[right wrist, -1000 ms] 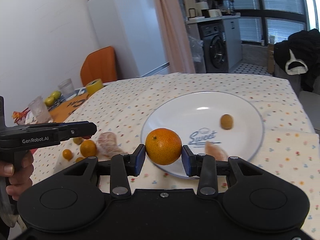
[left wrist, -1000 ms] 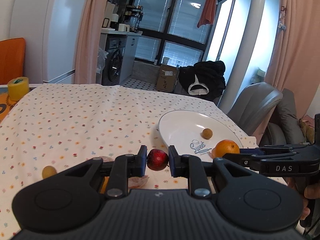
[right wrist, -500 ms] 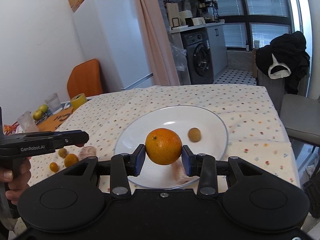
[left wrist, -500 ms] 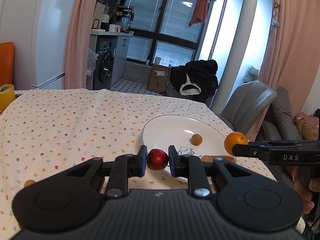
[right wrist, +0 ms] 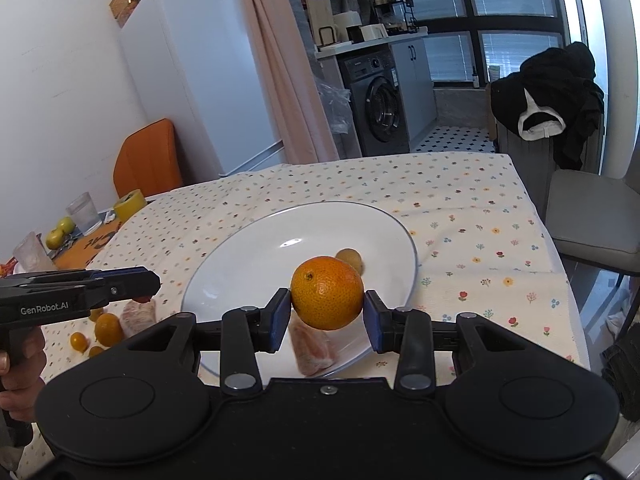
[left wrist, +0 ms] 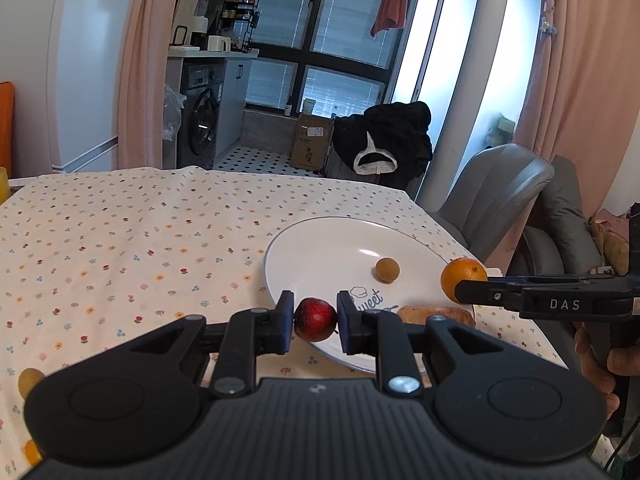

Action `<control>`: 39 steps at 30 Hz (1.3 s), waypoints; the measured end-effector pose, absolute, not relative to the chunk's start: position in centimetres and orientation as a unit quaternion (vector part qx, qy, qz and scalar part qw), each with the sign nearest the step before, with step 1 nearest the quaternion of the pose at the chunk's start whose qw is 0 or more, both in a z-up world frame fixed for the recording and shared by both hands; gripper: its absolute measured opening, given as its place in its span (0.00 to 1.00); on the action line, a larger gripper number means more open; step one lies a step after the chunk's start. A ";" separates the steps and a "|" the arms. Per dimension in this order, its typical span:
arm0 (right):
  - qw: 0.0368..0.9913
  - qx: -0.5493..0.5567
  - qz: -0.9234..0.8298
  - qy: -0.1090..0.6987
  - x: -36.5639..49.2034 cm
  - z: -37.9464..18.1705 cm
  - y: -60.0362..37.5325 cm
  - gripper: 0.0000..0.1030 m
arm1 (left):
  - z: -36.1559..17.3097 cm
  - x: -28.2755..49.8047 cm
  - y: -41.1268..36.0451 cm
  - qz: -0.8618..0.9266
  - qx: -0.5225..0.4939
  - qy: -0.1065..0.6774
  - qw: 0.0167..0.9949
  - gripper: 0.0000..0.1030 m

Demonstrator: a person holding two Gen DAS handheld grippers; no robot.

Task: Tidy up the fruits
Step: 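Carry the orange and the red plum over the white plate, then open the right tool to drop the orange while left releases the red plum, then move the left tool to a small orange while right approaches a pomelo segment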

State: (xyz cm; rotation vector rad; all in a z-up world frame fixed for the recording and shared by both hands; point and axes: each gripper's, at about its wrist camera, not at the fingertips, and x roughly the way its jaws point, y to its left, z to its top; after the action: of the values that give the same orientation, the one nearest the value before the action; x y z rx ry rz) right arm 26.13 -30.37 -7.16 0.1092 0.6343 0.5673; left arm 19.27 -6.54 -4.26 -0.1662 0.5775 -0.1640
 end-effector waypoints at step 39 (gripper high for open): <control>0.904 0.062 0.302 0.297 24.2 -6.0 -29.0 0.51 | -3.8 17.5 -4.8 -0.041 -0.089 0.295 0.950 0.56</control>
State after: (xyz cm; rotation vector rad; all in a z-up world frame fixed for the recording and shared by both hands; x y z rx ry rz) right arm 24.18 -29.04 -5.99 0.1283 0.6143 0.6245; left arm 17.53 -4.76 -3.80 -0.1811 0.6005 -0.0829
